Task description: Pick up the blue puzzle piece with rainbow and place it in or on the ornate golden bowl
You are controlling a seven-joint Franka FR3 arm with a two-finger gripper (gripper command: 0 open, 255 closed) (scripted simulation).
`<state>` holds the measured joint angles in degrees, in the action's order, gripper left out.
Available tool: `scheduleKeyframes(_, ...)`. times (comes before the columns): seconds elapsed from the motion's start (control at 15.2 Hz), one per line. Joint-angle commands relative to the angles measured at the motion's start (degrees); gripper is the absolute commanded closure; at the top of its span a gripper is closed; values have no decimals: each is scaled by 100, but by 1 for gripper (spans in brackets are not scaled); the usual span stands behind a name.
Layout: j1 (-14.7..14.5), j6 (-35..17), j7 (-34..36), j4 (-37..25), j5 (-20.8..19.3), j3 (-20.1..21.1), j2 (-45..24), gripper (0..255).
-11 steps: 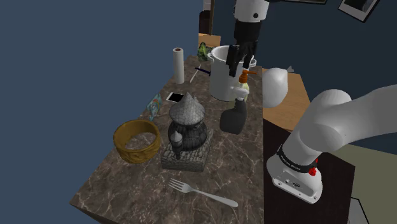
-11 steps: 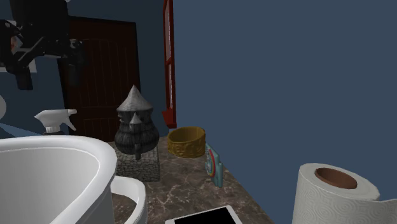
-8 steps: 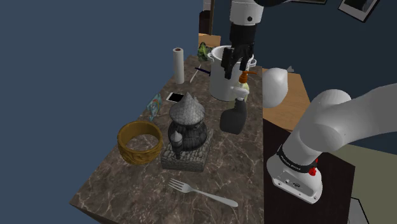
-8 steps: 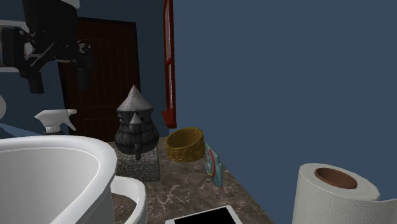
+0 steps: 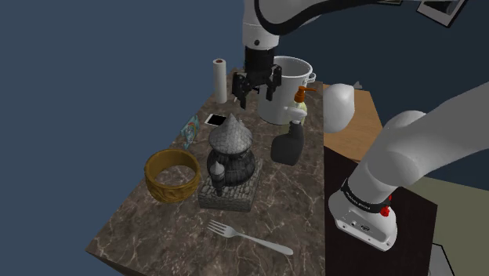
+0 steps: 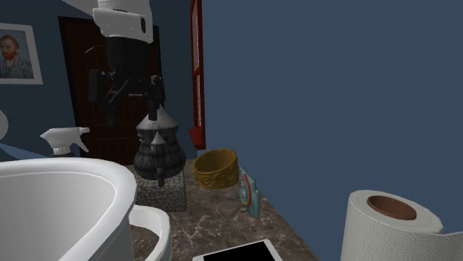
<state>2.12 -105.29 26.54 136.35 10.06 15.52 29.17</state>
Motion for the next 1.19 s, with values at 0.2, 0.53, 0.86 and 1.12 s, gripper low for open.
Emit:
scheduleKeyframes(0.2, 219, -618, 1378, -499, -66, 553, -1057, 0)
scheduleKeyframes(0.53, 402, -1057, 2802, -1256, -490, 941, -2272, 0)
scheduleKeyframes(0.86, 385, -1265, 4208, -2202, -1126, 1035, -3532, 0)
scheduleKeyframes(1.12, 205, -1262, 5191, -3087, -1588, 882, -4504, 0)
